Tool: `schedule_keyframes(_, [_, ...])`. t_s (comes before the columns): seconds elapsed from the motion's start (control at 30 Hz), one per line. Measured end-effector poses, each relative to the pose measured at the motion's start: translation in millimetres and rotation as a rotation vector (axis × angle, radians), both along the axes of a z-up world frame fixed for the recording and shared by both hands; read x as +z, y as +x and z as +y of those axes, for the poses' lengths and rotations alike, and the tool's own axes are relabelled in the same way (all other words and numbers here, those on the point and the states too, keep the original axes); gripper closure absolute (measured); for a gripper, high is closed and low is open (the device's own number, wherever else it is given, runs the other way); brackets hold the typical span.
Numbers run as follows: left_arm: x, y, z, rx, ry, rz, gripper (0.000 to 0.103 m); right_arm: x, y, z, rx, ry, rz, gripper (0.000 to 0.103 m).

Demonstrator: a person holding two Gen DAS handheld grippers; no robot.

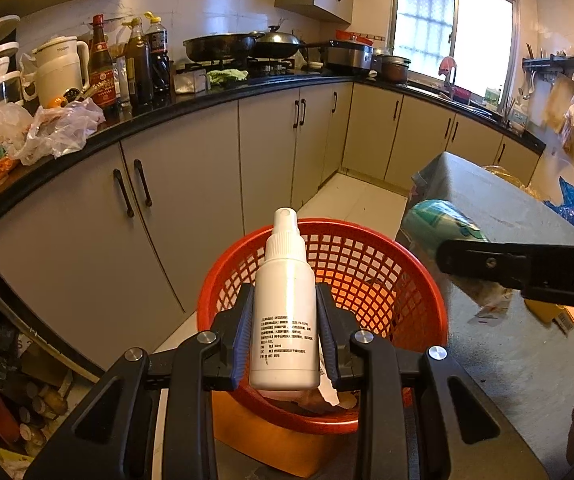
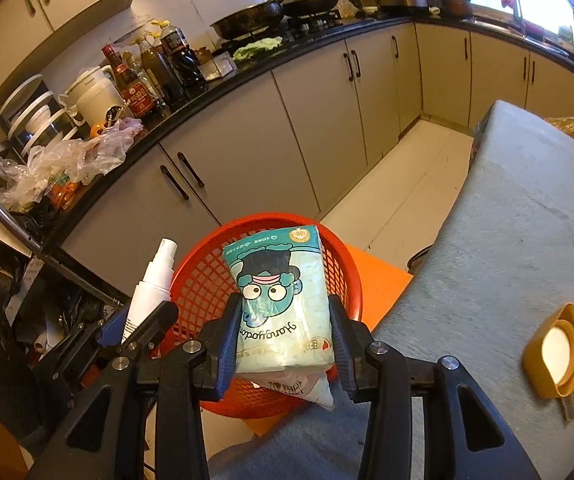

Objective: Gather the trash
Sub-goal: 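Carry both items over the orange wastebasket and open both tools to drop them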

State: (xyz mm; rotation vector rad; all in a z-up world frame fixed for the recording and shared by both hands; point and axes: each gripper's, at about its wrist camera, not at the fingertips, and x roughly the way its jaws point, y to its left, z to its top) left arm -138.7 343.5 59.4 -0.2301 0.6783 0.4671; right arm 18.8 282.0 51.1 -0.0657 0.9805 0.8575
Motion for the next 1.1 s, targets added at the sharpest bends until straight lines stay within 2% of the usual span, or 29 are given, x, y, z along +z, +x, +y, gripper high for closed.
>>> schedule_keyframes(0.33, [-17,17,3,-0.001,-0.028,0.040,0.074,-15,14,15,-0.006,-0.013,0.047,0.057])
schedule_keyframes(0.5, [-24,23,6,-0.001,-0.031,0.051,0.074,-21,19,21,-0.006,-0.014,0.059,0.051])
schedule_keyframes(0.53, [-24,22,6,-0.003,-0.030,0.049,0.073,-21,18,21,-0.008,-0.013,0.055,0.050])
schedule_keyframes(0.6, [-24,22,6,-0.009,-0.037,0.041,0.057,-20,18,21,-0.006,-0.006,0.051,0.049])
schedule_keyframes(0.67, [-22,19,5,-0.003,-0.028,0.029,0.052,-18,18,19,-0.006,0.002,0.049,0.049])
schedule_keyframes(1.1, [-7,12,-23,-0.053,-0.026,-0.010,0.052,10,5,-34,-0.071,0.073,0.008,0.049])
